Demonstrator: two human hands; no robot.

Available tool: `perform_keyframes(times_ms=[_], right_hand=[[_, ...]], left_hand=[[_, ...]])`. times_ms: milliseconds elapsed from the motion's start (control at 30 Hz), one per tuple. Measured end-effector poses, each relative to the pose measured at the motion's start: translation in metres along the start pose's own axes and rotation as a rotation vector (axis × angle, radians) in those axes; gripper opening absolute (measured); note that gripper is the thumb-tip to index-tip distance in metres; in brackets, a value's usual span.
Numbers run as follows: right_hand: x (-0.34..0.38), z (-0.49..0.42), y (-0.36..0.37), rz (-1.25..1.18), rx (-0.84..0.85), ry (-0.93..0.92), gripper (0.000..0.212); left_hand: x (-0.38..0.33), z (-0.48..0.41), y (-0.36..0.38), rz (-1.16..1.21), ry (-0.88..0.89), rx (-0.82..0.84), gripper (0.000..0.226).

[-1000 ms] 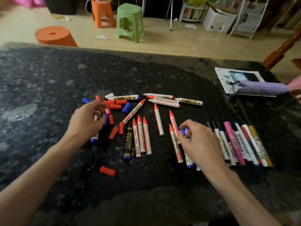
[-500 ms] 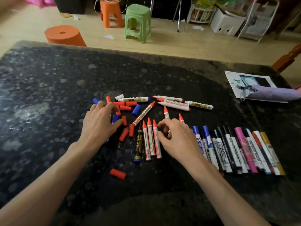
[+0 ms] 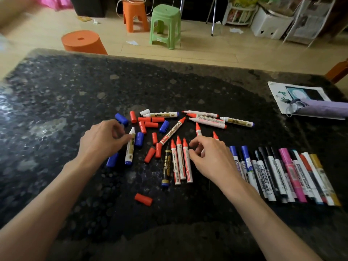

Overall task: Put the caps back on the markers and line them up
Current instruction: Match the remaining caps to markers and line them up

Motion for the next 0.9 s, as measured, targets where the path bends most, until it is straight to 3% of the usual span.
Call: perform_keyframes(times_ms=[200, 400, 567, 667, 767, 900], right_hand=[[0.015, -0.002, 0.012, -0.024, -0.026, -0.090, 0.017], [0.047, -0.015, 0.040, -0.137, -0.069, -0.280, 0.027], [0.082, -0.036, 0.077, 0.020, -0.184, -0.384, 0.041], [0.097, -0.040, 0.090, 0.144, -0.295, -0.381, 0.044], [0.107, -0.038, 0.090, 0.148, -0.329, -0.374, 0.031], [0.088, -0.037, 0.066, -0.152, -0.307, -0.198, 0.020]], left_hand=[[-0.008, 0.013, 0.005, -0.116, 0.006, 0.055, 0.040], [-0.004, 0.008, -0.005, 0.260, -0.038, 0.113, 0.025], [0.005, 0.010, -0.019, 0.459, 0.002, 0.055, 0.018], [0.009, 0.009, -0.018, 0.518, 0.055, 0.098, 0.015], [0.005, 0.011, -0.015, 0.554, 0.137, 0.116, 0.016], [0.007, 0.012, -0.015, 0.538, 0.266, 0.114, 0.010]])
Point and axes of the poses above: each hand's wrist, its own z-axis away from the middle knuckle, its own y-axis out of the palm, x = y × z, the point moved 1 cm from there along -z, towards the middle knuckle, and after that the axes turned 1 degree about x, right-handed, at the moved point
